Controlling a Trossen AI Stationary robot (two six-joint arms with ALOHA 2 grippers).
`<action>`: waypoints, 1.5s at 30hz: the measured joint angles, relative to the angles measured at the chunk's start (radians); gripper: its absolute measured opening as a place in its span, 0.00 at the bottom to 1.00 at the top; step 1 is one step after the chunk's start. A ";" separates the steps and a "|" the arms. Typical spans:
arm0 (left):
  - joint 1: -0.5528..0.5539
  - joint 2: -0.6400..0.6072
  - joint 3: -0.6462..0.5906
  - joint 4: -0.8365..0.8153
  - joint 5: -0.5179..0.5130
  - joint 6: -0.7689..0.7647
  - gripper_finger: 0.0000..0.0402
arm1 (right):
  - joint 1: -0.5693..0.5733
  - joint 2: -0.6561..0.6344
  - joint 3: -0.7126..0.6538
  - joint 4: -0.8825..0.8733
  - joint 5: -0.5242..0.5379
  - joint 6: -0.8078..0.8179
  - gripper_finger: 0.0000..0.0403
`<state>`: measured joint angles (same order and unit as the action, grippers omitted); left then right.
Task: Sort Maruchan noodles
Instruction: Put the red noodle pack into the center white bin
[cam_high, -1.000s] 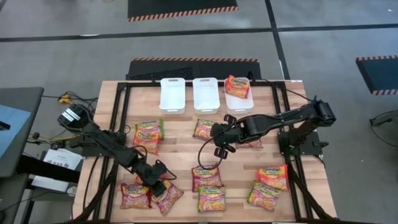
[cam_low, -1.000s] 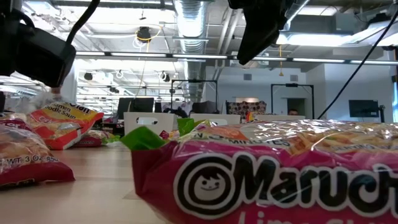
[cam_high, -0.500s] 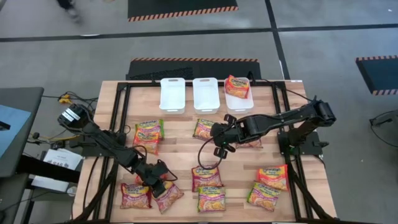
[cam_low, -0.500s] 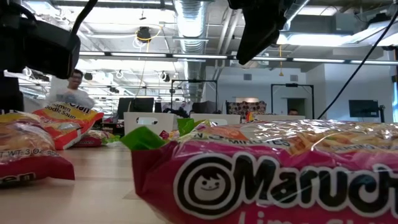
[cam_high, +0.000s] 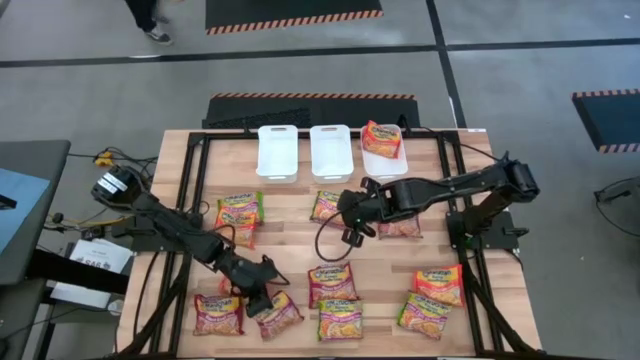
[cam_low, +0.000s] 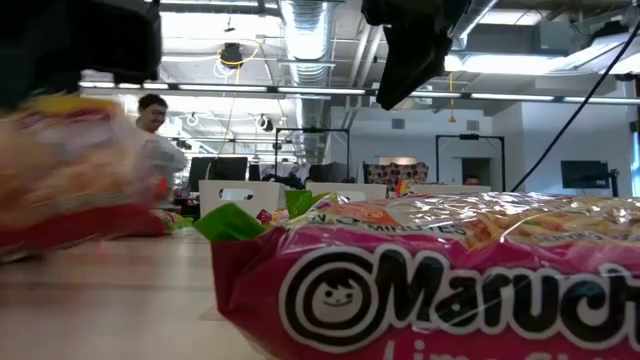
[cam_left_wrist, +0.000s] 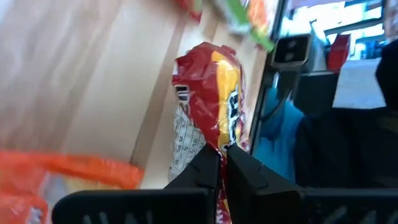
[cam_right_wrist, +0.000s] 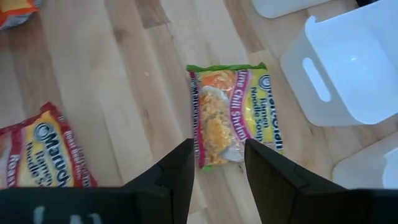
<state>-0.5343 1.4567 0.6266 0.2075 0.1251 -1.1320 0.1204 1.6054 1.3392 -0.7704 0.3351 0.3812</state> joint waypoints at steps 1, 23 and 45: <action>0.008 -0.012 0.000 0.000 0.001 0.014 0.00 | -0.007 -0.003 0.000 -0.001 -0.006 -0.001 0.40; 0.214 -0.309 0.000 -0.202 -0.020 0.309 0.00 | -0.065 -0.010 0.001 0.014 -0.153 -0.121 0.46; 0.423 -0.313 0.000 -0.187 -0.058 0.567 0.00 | -0.117 0.006 0.000 0.317 -0.465 -0.374 0.57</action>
<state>-0.1115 1.1435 0.6266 0.0210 0.0674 -0.5654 0.0036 1.6112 1.3392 -0.4532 -0.1304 0.0072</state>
